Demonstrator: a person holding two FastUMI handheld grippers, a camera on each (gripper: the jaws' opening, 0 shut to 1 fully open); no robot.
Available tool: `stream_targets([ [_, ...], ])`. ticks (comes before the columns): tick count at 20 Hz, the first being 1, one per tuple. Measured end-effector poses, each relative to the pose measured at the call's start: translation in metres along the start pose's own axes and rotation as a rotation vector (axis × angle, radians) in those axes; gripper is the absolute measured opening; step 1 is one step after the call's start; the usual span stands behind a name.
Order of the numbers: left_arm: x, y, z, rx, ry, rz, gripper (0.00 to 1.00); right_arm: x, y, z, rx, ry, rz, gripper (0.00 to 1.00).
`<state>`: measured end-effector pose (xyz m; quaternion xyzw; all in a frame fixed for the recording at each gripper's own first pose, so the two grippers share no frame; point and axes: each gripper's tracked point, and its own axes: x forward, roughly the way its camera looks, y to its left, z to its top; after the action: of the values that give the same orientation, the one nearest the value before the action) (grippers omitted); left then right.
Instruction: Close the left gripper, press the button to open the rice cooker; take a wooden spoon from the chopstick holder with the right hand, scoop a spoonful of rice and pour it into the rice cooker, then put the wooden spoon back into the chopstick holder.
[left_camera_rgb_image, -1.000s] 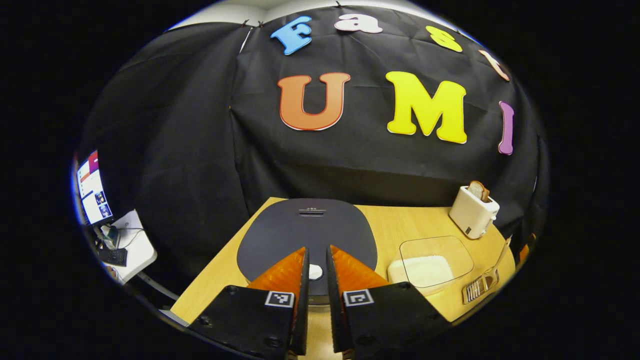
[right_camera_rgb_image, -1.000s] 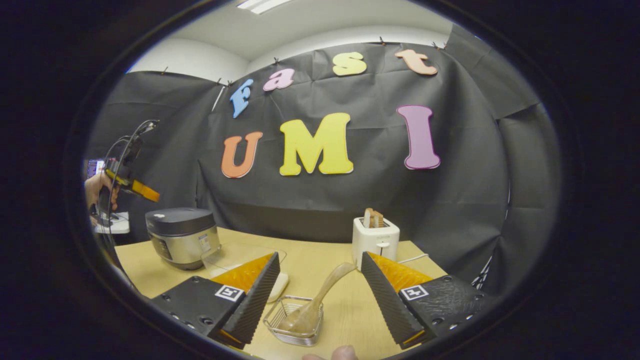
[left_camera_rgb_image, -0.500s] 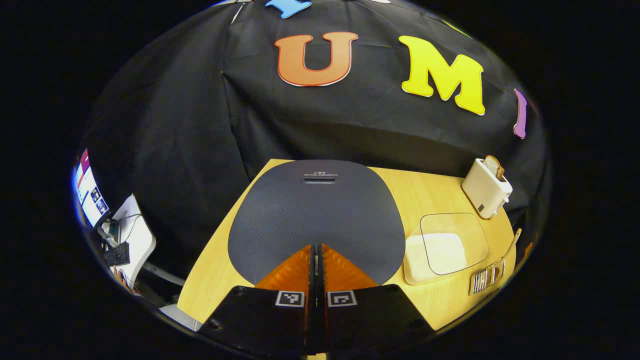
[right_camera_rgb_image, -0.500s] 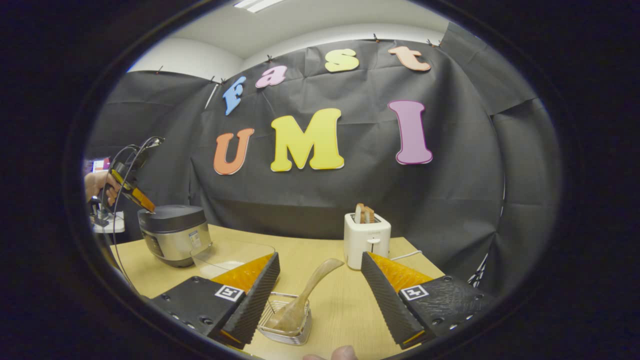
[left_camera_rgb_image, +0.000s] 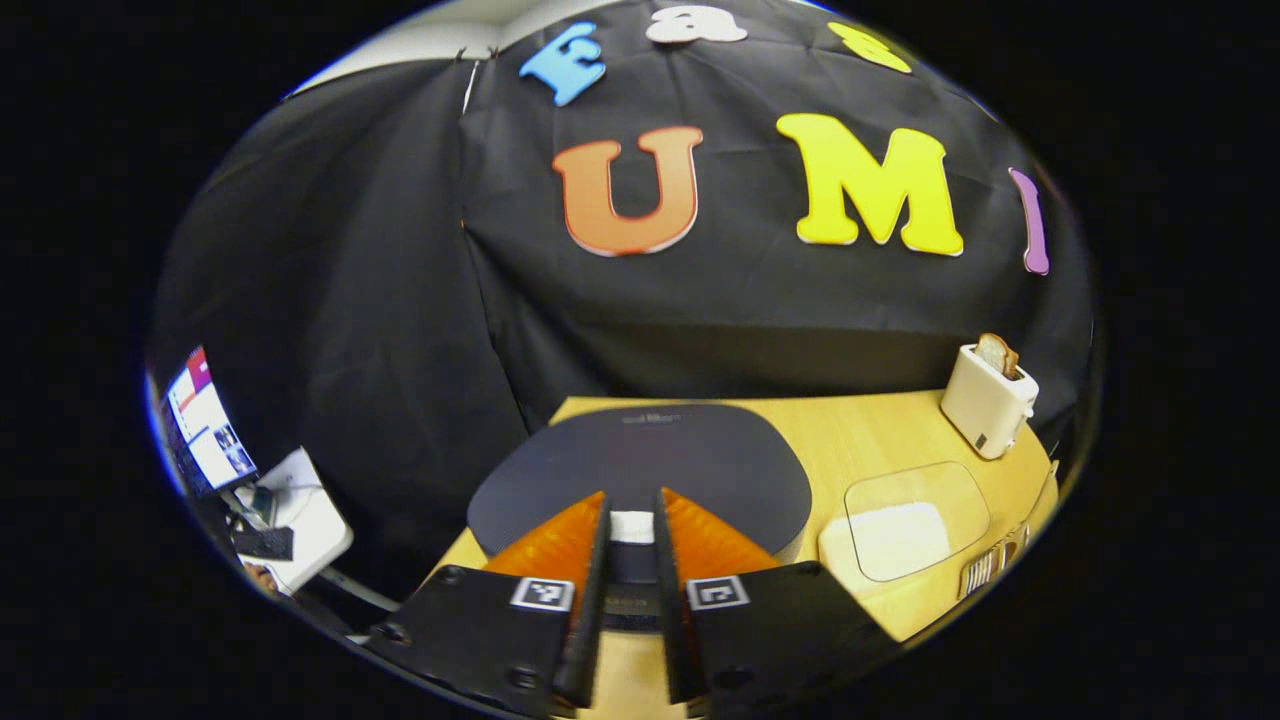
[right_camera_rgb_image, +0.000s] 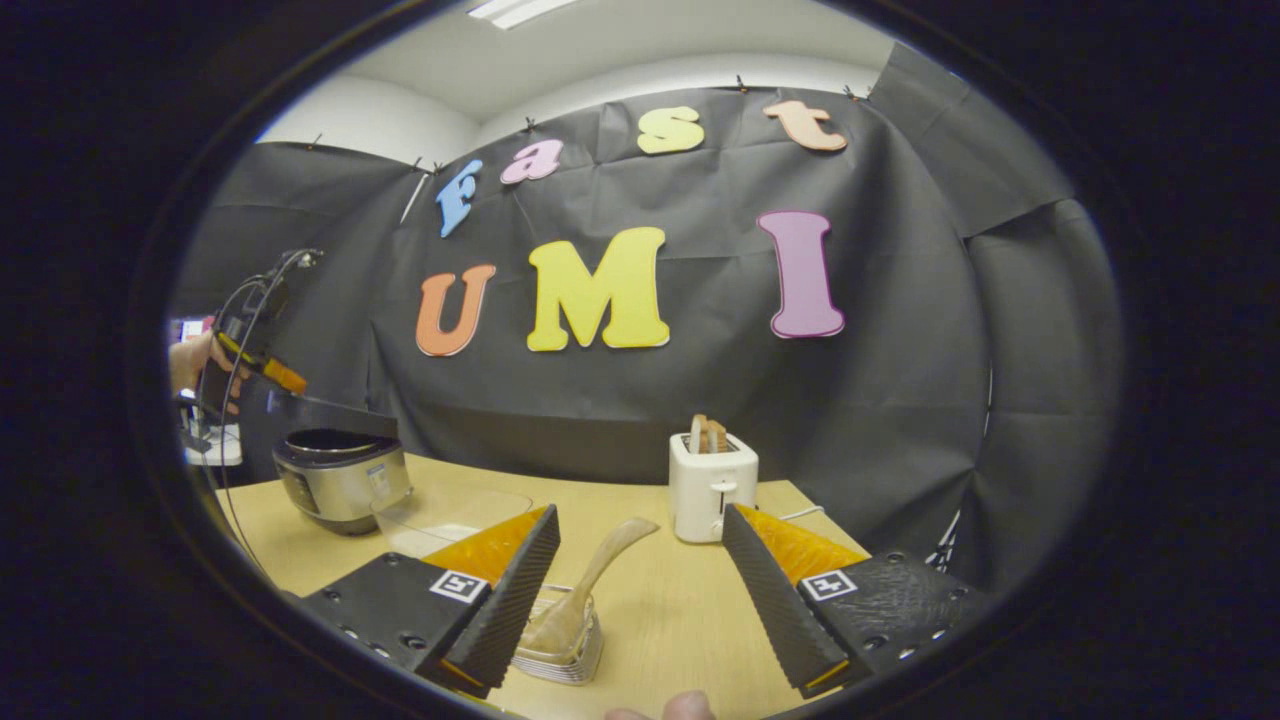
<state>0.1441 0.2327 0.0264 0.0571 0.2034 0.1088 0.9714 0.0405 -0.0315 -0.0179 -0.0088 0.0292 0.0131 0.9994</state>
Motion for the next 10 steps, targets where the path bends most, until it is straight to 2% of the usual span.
stream_targets([
  [1, -0.008, 0.002, 0.017, -0.001, -0.049, 0.013, 0.48, -0.001, 0.000, 0.001, -0.003, -0.002, -0.001, 0.97],
  [2, -0.021, -0.010, 0.047, -0.065, -0.133, 0.008, 0.69, -0.003, 0.000, 0.005, -0.007, -0.008, -0.002, 0.98],
  [3, -0.036, -0.015, 0.057, -0.118, -0.173, 0.000, 0.98, -0.004, 0.001, 0.007, -0.007, -0.013, 0.000, 0.97],
  [6, -0.055, -0.017, 0.058, -0.192, -0.212, -0.039, 0.99, -0.005, 0.000, 0.002, -0.006, 0.013, 0.017, 0.97],
  [7, -0.061, -0.022, 0.057, -0.220, -0.220, -0.061, 0.95, -0.006, 0.002, 0.001, -0.006, 0.025, 0.034, 0.97],
  [8, -0.071, -0.022, 0.051, -0.241, -0.225, -0.079, 0.99, -0.006, 0.005, -0.003, -0.005, 0.043, 0.052, 0.98],
  [9, -0.075, -0.023, 0.045, -0.243, -0.224, -0.088, 0.95, -0.005, 0.005, -0.010, 0.000, 0.066, 0.061, 0.98],
  [10, -0.078, -0.026, 0.037, -0.242, -0.223, -0.097, 0.99, -0.003, 0.006, -0.018, 0.007, 0.089, 0.064, 0.97],
])
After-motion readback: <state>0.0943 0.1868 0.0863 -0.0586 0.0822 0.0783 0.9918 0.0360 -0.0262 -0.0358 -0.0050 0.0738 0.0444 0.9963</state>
